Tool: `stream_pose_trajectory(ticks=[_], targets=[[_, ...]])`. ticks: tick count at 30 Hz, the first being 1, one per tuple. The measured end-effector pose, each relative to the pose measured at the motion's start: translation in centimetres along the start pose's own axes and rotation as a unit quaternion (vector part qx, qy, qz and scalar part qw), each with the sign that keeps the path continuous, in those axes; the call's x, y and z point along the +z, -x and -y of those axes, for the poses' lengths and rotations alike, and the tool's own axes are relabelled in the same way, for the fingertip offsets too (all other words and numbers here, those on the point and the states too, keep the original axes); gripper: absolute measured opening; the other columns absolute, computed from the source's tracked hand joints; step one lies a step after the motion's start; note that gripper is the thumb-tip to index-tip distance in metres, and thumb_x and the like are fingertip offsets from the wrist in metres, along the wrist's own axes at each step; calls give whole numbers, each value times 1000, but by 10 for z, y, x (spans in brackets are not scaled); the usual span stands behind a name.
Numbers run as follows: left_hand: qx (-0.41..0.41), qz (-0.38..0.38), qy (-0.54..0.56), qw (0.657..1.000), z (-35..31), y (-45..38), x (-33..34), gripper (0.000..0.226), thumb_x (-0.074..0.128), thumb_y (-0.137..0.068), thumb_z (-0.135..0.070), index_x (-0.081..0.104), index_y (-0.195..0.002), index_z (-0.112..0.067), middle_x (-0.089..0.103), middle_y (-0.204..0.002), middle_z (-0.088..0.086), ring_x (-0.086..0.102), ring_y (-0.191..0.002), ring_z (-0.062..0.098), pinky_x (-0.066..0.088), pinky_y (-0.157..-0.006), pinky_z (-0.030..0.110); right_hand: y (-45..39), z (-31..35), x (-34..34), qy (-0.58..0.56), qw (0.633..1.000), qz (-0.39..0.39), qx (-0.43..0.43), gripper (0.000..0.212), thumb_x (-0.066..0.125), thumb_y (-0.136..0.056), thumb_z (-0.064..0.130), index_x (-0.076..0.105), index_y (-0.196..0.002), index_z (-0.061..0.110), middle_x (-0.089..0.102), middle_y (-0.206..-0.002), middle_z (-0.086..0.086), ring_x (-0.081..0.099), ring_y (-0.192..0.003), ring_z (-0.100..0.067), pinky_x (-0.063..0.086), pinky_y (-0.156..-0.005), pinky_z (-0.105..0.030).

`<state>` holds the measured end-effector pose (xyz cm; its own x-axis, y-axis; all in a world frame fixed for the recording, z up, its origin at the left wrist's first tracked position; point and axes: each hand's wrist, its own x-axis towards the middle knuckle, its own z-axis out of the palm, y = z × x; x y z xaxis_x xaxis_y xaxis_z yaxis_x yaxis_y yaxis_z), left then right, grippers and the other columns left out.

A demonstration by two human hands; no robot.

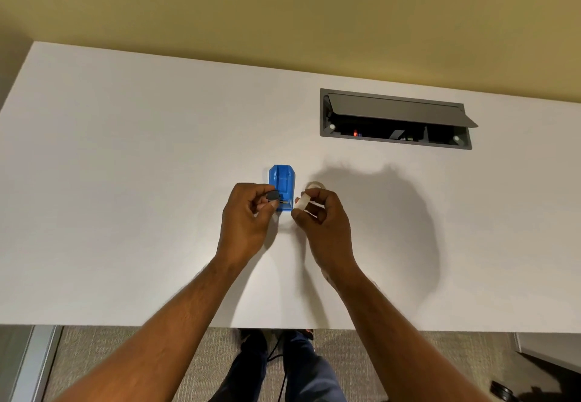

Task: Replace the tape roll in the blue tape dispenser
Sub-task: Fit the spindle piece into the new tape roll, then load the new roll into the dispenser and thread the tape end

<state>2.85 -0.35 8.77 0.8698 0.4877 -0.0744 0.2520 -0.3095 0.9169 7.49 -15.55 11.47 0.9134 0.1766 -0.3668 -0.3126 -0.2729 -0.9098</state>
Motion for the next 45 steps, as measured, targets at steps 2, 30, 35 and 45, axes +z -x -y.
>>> stream_pose_trajectory(ticks=[2, 30, 35, 45], targets=[[19, 1, -24, 1000, -2, -14, 3, 21, 71, -91, -14, 69, -109, -24, 63, -104, -10, 63, -93, 1, 48, -80, 8, 5, -3, -1, -2, 1000, 3, 10, 36, 76, -86, 16, 60, -112, 34, 72, -109, 16, 69, -102, -1, 57, -90, -27], [202, 157, -192, 947, 9, 21, 73, 21, 71, -95, -20, 72, -110, -5, 71, -98, 10, 70, -77, 29, 60, -70, 42, 46, -48, -29, 16, 992, -113, 48, 35, 72, -89, 33, 51, -110, 51, 61, -115, 23, 62, -100, 9, 52, -71, -11], [187, 159, -199, 949, 9, 22, 69, 29, 72, -94, -21, 70, -118, -5, 72, -101, 10, 72, -83, 30, 62, -74, 42, 45, -49, -28, 6, 993, -110, 36, 38, 73, -89, 26, 54, -112, 49, 61, -117, 22, 63, -101, 5, 53, -74, -12], [122, 114, -203, 965, 31, 45, 25, 10, 61, -99, -19, 69, -98, -14, 68, -86, 0, 63, -69, 16, 58, -61, 37, 23, -23, 15, 88, 992, -34, -84, 40, 73, -91, 23, 58, -123, 43, 56, -118, 17, 64, -100, 1, 51, -78, -9]])
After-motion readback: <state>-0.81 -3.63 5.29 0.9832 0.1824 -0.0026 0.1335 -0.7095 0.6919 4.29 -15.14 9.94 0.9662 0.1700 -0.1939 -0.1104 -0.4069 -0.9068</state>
